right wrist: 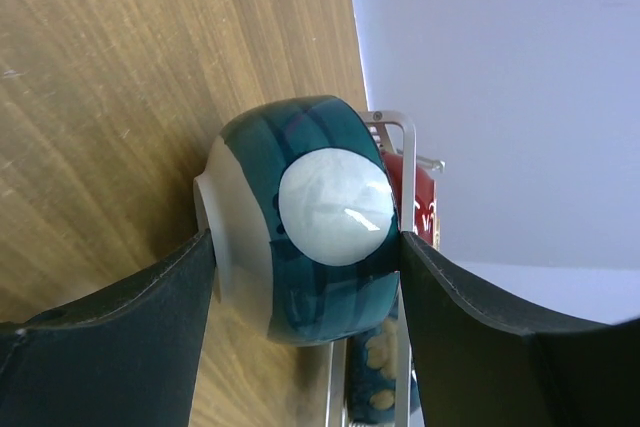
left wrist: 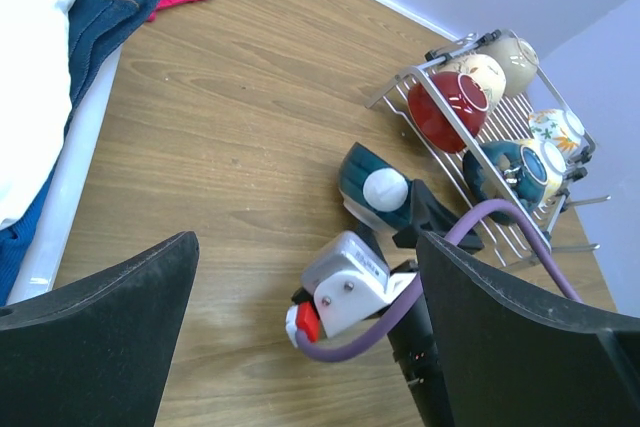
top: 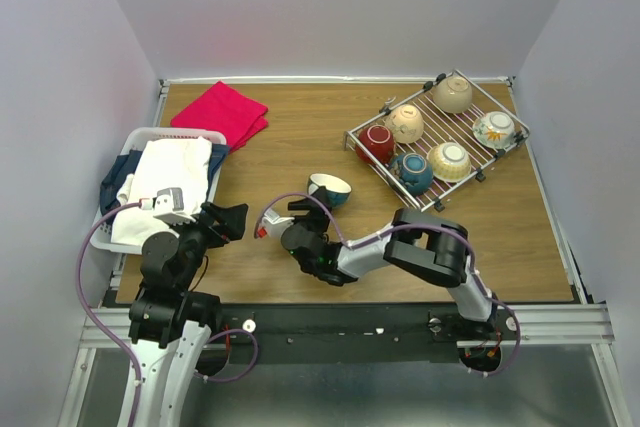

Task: Unload the bowls from the dish rack

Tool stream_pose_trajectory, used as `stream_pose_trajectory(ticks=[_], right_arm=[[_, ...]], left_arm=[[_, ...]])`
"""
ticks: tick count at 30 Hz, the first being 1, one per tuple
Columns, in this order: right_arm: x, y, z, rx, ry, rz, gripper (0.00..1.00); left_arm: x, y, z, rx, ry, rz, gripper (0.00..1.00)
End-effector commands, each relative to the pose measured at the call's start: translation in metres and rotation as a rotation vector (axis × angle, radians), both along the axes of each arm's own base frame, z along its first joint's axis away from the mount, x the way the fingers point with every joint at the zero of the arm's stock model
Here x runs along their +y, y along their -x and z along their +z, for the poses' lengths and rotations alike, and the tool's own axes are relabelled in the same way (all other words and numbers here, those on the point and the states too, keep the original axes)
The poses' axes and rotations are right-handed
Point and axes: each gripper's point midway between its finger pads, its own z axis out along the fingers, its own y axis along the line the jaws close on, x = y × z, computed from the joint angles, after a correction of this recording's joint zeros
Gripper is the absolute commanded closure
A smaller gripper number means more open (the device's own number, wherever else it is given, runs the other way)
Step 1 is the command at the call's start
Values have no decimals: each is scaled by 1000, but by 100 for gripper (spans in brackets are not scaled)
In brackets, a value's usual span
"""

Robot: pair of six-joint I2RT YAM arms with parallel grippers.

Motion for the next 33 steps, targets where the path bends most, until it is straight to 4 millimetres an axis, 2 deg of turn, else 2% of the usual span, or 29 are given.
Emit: stream_pose_trajectory(ticks=[1,3,4,11,15,18,24,33], right_arm=[[1,20,-39,64,-2,-29,42],[1,24,-44,78,1,-42,36],[3,27,-46,80,2,-38,25],[11,45,-55,114,-8,-29,8],[14,55,-57,151,-24,-38,4],[20,61,-51,170,-55,-36,0],[27,66,-27,225,-137,-29,0],[34,75,19,319,-288,-14,0]], left_arm=[[2,0,7,-32,-1,13,1],[2,0,8,-33,-1,13,1],[2,0,8,-35,-1,13,1],[2,1,9,-39,0,11,1],[2,1,9,-41,1,10,1],[2,1,9,-41,1,8,1],[2,1,9,-41,1,7,1],[3,0,6,-31,0,15,1]])
